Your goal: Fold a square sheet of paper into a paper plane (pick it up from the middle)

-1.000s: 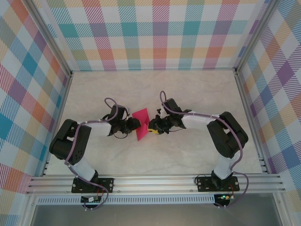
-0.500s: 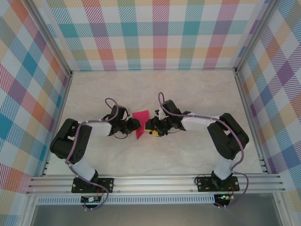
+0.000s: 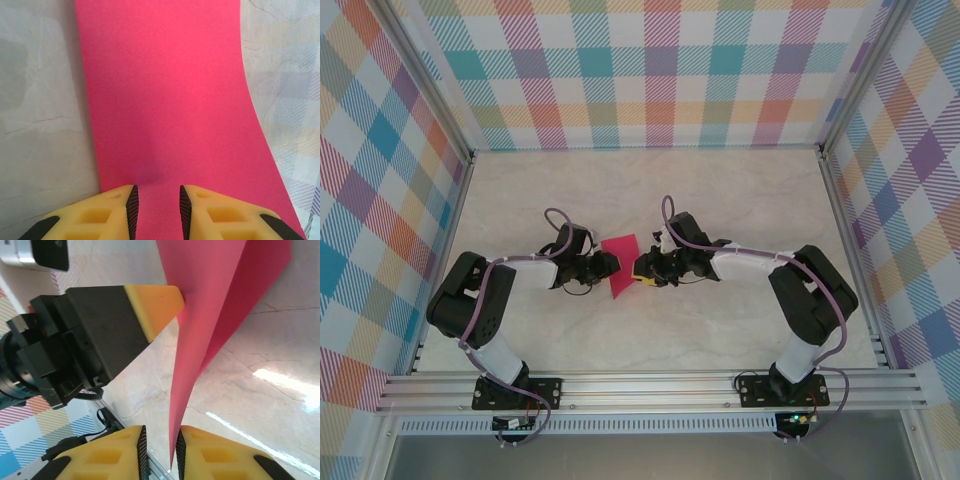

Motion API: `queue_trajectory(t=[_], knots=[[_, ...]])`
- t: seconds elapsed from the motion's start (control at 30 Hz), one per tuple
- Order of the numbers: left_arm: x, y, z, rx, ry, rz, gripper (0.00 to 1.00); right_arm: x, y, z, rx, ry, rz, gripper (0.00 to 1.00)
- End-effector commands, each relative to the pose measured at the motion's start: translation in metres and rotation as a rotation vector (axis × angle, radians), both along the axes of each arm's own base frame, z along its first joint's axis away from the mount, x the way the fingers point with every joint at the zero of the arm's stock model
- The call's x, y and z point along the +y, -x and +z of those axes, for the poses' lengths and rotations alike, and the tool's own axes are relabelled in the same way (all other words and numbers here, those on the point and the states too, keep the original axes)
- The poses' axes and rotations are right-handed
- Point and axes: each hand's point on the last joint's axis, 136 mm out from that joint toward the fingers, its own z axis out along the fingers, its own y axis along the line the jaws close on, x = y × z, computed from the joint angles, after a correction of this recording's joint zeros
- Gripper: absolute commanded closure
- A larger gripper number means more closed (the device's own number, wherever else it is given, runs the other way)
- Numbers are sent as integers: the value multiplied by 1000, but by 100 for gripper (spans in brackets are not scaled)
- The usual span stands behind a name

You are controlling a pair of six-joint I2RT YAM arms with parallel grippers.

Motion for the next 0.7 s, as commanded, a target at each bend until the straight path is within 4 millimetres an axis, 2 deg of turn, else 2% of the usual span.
queue_trajectory(t=[0.0, 0.13, 0.23, 0.47, 0.6, 0.67], knots=[[-7, -3, 22, -48, 4, -15, 68, 0, -2, -11, 27, 53, -6, 80], [-3, -2, 31, -72, -5, -2, 63, 3, -6, -11, 34, 58, -15, 92], [-1, -2, 39, -91, -2, 4, 62, 0, -13, 0, -9, 75, -33, 98], [3, -2, 58, -144, 2, 21, 54, -14, -24, 43, -155, 132, -58, 100], [4, -1, 68, -174, 8, 25, 51, -22, -24, 53, -191, 161, -71, 100], [3, 0, 71, -181, 11, 20, 50, -26, -23, 51, -190, 171, -78, 100]])
